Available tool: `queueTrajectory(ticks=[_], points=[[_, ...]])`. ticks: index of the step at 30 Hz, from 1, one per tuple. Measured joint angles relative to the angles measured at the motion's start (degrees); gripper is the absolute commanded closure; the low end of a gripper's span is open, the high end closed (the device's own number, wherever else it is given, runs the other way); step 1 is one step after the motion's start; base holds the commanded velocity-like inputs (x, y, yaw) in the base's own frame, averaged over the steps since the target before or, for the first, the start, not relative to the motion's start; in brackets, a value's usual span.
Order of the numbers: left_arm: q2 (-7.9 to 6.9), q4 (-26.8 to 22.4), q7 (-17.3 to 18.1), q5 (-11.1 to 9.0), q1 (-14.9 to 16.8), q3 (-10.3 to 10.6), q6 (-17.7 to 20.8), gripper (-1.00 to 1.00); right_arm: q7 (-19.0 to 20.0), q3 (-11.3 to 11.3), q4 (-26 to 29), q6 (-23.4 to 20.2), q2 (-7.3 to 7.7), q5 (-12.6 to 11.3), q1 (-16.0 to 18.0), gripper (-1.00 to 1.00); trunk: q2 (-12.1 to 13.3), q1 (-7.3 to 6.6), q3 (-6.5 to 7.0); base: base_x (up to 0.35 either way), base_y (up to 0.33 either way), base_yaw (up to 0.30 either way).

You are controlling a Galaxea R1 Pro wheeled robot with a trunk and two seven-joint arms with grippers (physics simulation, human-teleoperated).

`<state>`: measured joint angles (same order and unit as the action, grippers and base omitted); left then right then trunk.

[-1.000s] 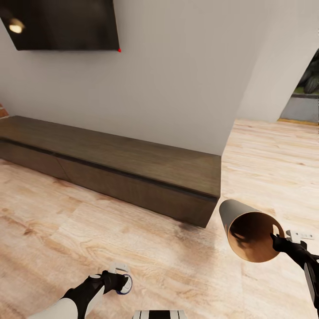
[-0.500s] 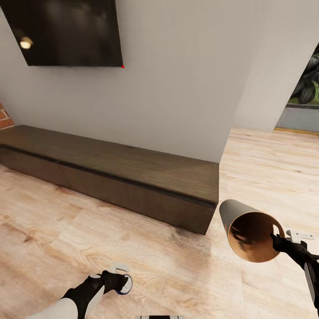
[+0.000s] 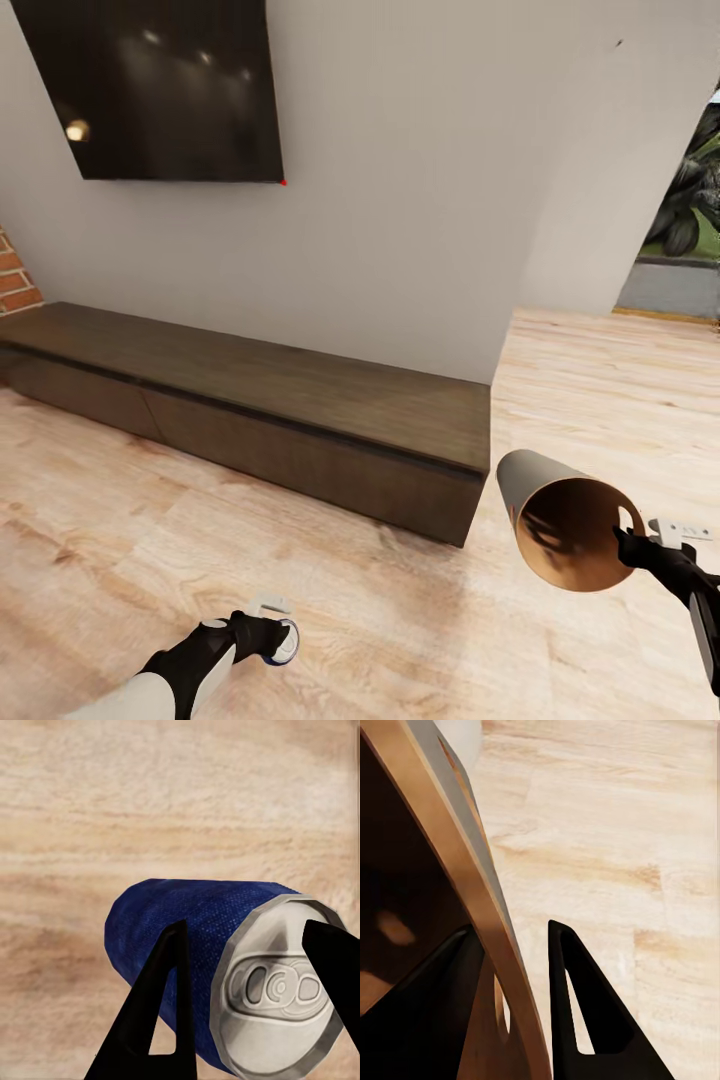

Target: Put the three can of soda from the living room inside the tash can in the kitchen.

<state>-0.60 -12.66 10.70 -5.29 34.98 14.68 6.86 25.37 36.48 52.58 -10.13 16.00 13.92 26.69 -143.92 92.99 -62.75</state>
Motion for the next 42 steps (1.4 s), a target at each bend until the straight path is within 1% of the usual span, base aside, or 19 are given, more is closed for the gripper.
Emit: queueTrajectory(ticks=[4,9,12,14,15,19,28,31,32,33,34,35,36,38,39,41,42], points=[[-0.01,0.0,0.0,0.0,0.0,0.0,0.0,1.00,0.4,0.1,0.6,0.0,0.18,-0.1,0.0,1.00,0.1,-0.10,0.89,0.000,0.000,0.000],[-0.01,0.0,0.2,0.0,0.0,0.1,0.0,1.00,2.6,0.5,2.5,-0.2,0.17,-0.1,0.0,1.00,0.1,-0.23,1.99,0.000,0.000,0.000],[-0.01,0.0,0.2,0.0,0.0,0.0,0.0,1.00,3.5,0.8,4.2,-0.4,-0.12,-0.3,0.0,1.00,0.2,-0.31,2.66,0.000,0.000,0.000],[-0.01,-0.1,0.2,-0.1,0.0,0.1,0.1,1.00,3.7,0.8,5.1,-1.1,-0.20,0.0,-0.1,1.00,0.2,-0.36,3.10,0.000,0.000,0.000],[-0.01,-0.1,0.2,-0.1,0.0,0.1,0.1,1.00,3.9,0.8,6.0,-2.1,-0.25,0.2,-0.1,1.00,0.2,-0.39,3.32,0.000,0.000,0.000],[-0.02,-0.3,0.3,-0.1,0.0,0.1,0.1,1.00,4.0,0.9,7.5,-3.7,-0.31,0.2,-0.3,1.00,0.3,-0.49,4.21,0.000,0.000,0.000],[-0.07,-0.6,0.4,-0.2,0.0,0.1,0.1,1.00,4.2,1.4,10.3,-4.6,-0.15,0.2,-0.8,1.00,0.4,-0.72,6.20,0.000,0.000,0.000],[-0.09,-0.6,0.5,-0.2,0.0,0.1,0.2,1.00,4.4,2.5,12.9,-4.8,-0.30,-0.1,-1.3,1.00,0.4,-0.80,6.87,0.000,0.000,0.000],[-0.10,-0.6,0.6,-0.2,0.0,0.2,0.2,1.00,4.9,3.0,14.2,-5.0,-0.38,0.0,-2.0,1.00,0.4,-0.83,7.09,0.000,0.000,0.000],[-0.11,-0.7,1.3,-0.2,0.0,0.2,0.2,1.00,6.1,4.1,16.2,-5.4,-0.45,-0.5,-3.8,1.00,0.4,-0.86,7.31,0.000,0.000,0.000],[-0.10,-0.7,1.6,-0.2,0.0,0.2,0.2,1.00,6.3,4.4,16.5,-5.5,-0.47,0.4,-4.4,1.00,0.5,-0.88,7.53,0.000,0.000,0.000],[-0.11,-0.7,1.8,-0.2,0.0,0.2,0.2,1.00,6.8,4.7,16.6,-5.8,-0.49,0.5,-4.9,1.00,0.5,-0.90,7.75,0.000,0.000,0.000],[-0.10,-0.7,2.3,-0.2,0.0,0.3,0.2,1.00,7.9,5.3,17.1,-6.3,-0.67,0.1,-5.6,1.00,0.5,-0.93,7.97,0.000,0.000,0.000],[-0.10,-0.7,2.8,-0.2,0.0,0.3,0.2,1.00,9.0,6.1,17.3,-6.5,-1.03,0.1,-6.3,1.00,0.5,-0.98,8.41,0.000,0.000,0.000],[-0.10,-0.7,3.6,-0.2,0.0,0.3,0.2,1.00,10.2,7.1,17.6,-6.8,-1.42,-0.1,-7.0,1.00,0.5,-1.01,8.64,0.000,0.000,0.000],[-0.11,-0.7,4.3,-0.2,0.0,0.3,0.2,1.00,11.0,8.4,17.8,-6.7,-1.73,0.4,-7.8,1.00,0.5,-1.06,9.08,0.000,0.000,0.000],[-0.10,-0.7,4.7,-0.2,0.0,0.3,0.2,1.00,11.4,9.0,17.9,-6.7,-1.84,0.2,-8.2,1.00,0.6,-1.08,9.30,0.000,0.000,0.000]])
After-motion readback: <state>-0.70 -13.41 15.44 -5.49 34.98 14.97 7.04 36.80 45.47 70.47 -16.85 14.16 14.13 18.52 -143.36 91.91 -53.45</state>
